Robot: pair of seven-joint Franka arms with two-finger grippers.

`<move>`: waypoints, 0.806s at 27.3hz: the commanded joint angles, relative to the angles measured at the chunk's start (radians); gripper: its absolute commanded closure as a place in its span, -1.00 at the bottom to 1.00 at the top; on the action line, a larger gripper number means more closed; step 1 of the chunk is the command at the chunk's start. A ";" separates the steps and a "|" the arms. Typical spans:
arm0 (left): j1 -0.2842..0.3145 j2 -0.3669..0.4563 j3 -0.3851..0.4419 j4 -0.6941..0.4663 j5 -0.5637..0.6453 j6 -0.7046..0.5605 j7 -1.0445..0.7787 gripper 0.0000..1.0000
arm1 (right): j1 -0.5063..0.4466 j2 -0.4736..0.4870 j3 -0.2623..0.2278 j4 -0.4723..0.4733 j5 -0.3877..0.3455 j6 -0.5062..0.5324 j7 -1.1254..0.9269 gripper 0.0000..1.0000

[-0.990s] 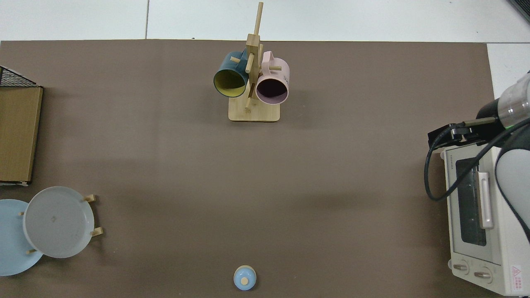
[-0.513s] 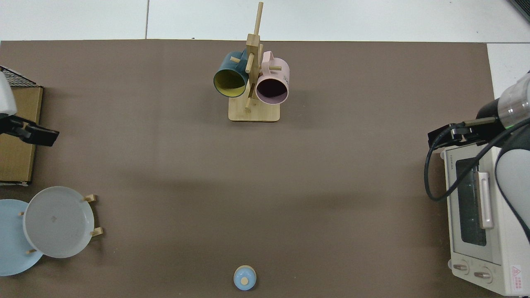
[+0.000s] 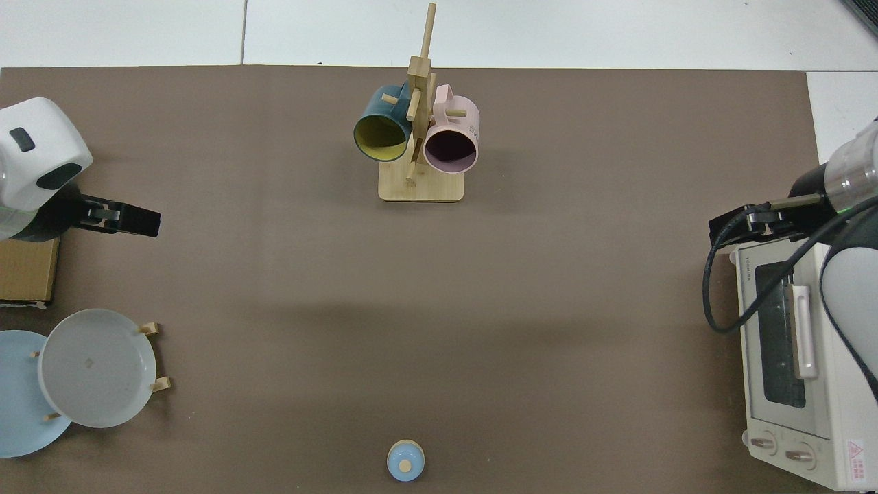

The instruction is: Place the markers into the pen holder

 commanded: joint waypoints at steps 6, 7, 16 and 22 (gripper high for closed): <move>0.002 -0.022 0.004 0.011 -0.031 -0.037 -0.035 -1.00 | -0.017 -0.019 0.010 -0.016 0.007 -0.006 -0.026 -1.00; 0.002 -0.022 0.002 0.011 -0.031 -0.037 -0.035 -1.00 | -0.017 -0.017 0.010 -0.018 0.007 -0.006 -0.026 -1.00; -0.013 -0.028 0.002 0.011 -0.054 -0.040 -0.071 -1.00 | -0.017 -0.019 0.010 -0.018 0.007 -0.006 -0.026 -1.00; -0.147 -0.029 0.093 0.012 -0.052 -0.046 -0.080 -1.00 | -0.017 -0.019 0.010 -0.018 0.007 -0.006 -0.026 -1.00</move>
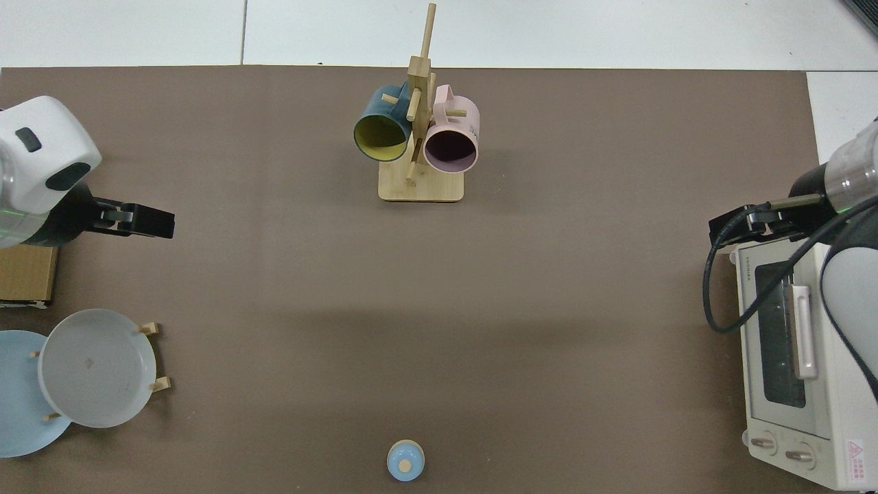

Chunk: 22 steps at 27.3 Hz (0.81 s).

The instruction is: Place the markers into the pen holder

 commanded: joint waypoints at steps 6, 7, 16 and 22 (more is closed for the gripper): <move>-0.268 -0.019 0.250 0.012 -0.012 -0.036 -0.027 -1.00 | -0.017 -0.019 0.010 -0.018 0.007 -0.006 -0.026 -1.00; -0.282 -0.021 0.265 0.012 -0.012 -0.036 -0.025 -1.00 | -0.017 -0.019 0.010 -0.018 0.007 -0.006 -0.026 -1.00; -0.408 -0.024 0.393 0.010 -0.009 -0.036 -0.023 -1.00 | -0.017 -0.019 0.010 -0.018 0.007 -0.006 -0.026 -1.00; -0.406 -0.024 0.394 0.009 -0.010 -0.036 -0.023 -1.00 | -0.017 -0.017 0.010 -0.018 0.007 -0.006 -0.026 -1.00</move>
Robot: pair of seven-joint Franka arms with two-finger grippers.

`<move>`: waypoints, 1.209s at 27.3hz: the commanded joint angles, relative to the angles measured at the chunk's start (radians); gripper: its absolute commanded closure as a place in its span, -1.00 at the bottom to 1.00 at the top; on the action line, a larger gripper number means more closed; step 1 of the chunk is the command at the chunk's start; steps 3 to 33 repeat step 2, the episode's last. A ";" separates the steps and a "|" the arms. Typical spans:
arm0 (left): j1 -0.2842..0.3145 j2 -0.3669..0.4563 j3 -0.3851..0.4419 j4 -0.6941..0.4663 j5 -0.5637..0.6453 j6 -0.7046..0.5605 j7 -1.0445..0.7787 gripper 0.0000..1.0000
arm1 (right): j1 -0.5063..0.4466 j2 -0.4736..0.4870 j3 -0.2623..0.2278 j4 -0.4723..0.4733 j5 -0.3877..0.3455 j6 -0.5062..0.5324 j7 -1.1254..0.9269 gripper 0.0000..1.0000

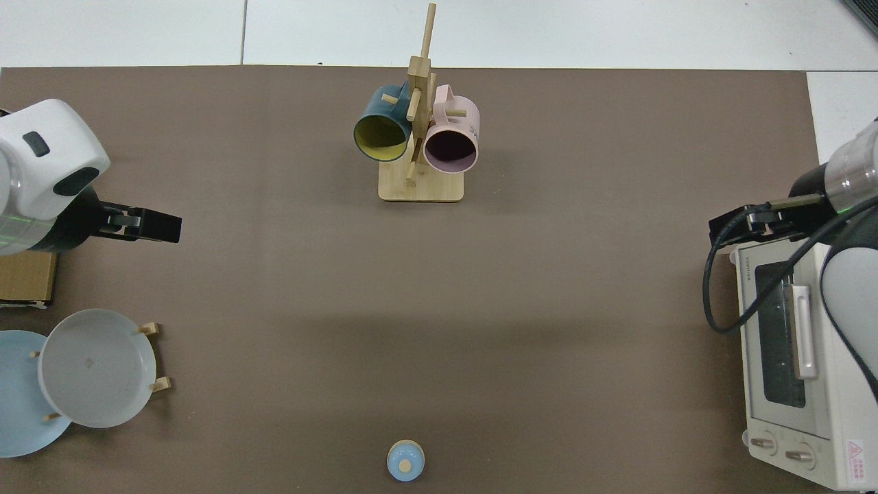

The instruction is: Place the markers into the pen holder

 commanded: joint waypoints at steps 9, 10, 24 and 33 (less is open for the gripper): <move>-0.025 -0.013 0.026 0.006 -0.010 -0.021 0.000 -1.00 | -0.017 -0.019 0.010 -0.018 0.007 -0.006 -0.026 -1.00; -0.025 -0.013 0.026 0.006 -0.010 -0.021 0.000 -1.00 | -0.017 -0.019 0.010 -0.018 0.007 -0.006 -0.026 -1.00; -0.025 -0.013 0.026 0.006 -0.010 -0.021 0.000 -1.00 | -0.017 -0.019 0.010 -0.018 0.007 -0.006 -0.026 -1.00; -0.025 -0.013 0.026 0.006 -0.010 -0.021 0.000 -1.00 | -0.017 -0.019 0.010 -0.018 0.007 -0.006 -0.026 -1.00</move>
